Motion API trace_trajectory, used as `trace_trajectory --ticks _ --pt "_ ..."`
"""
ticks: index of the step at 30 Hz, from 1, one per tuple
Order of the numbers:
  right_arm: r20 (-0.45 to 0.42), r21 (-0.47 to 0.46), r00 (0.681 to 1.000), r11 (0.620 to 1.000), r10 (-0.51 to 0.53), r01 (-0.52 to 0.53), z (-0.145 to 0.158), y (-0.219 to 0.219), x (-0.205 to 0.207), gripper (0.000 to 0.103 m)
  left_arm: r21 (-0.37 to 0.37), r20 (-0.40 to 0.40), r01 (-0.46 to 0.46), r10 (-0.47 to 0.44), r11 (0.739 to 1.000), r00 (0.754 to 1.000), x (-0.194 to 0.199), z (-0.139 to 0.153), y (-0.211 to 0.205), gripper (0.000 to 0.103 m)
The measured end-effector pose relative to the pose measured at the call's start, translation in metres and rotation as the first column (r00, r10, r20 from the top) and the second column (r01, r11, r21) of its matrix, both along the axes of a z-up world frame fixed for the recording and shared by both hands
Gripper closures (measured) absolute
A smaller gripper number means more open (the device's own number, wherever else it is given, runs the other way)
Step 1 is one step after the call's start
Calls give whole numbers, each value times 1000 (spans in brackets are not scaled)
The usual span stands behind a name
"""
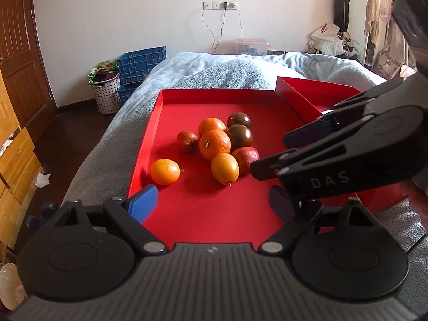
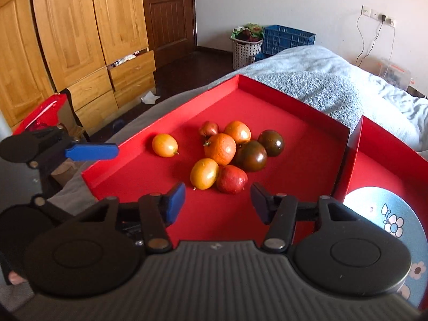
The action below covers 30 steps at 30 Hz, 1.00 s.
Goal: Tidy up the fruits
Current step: 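Move both tools toward the fruit in the red compartment, then grasp the red apple with the right tool while the left tool grasps an orange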
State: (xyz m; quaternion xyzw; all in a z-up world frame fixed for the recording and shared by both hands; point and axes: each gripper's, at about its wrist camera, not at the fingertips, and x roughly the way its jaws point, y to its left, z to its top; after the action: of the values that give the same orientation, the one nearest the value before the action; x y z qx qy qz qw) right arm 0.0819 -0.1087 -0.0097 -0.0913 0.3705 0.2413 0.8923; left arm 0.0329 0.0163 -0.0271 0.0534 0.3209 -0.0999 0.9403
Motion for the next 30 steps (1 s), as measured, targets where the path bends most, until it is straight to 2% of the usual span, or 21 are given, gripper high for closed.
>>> trace_trajectory --ticks 1,4,7,9,14,18,22,27,30 --pt "-6 -23 1000 1000 0 0 -2 2 5 55 -2 -1 1 -1 1000 1000 1 -1 0 13" --pt "-34 -61 999 998 -12 10 -7 6 19 57 2 -3 -3 3 1000 1000 7 -5 0 13" --pt "-91 -44 996 999 -19 15 -12 7 33 58 -6 -24 -10 10 1000 1000 10 -8 1 13" --pt "-117 -55 993 998 -20 14 -15 10 39 62 -8 -31 -13 13 1000 999 11 -8 2 13" --pt "-124 -86 991 996 -48 38 -19 13 47 65 -18 -45 -14 13 1000 999 11 -9 4 13" --pt "-163 -74 983 995 -84 73 -21 10 54 65 -17 -49 -12 11 1000 999 12 -10 2 13" --pt "-165 -55 983 995 -87 79 -23 10 58 63 -17 -56 -14 13 1000 998 14 -11 2 13" --pt "-121 -109 992 993 -46 33 -24 17 50 65 -13 -68 -17 16 1000 998 17 -14 0 13" --pt "-110 -87 993 995 -46 37 -21 12 43 65 -14 -67 -22 21 1000 998 18 -13 1 13"
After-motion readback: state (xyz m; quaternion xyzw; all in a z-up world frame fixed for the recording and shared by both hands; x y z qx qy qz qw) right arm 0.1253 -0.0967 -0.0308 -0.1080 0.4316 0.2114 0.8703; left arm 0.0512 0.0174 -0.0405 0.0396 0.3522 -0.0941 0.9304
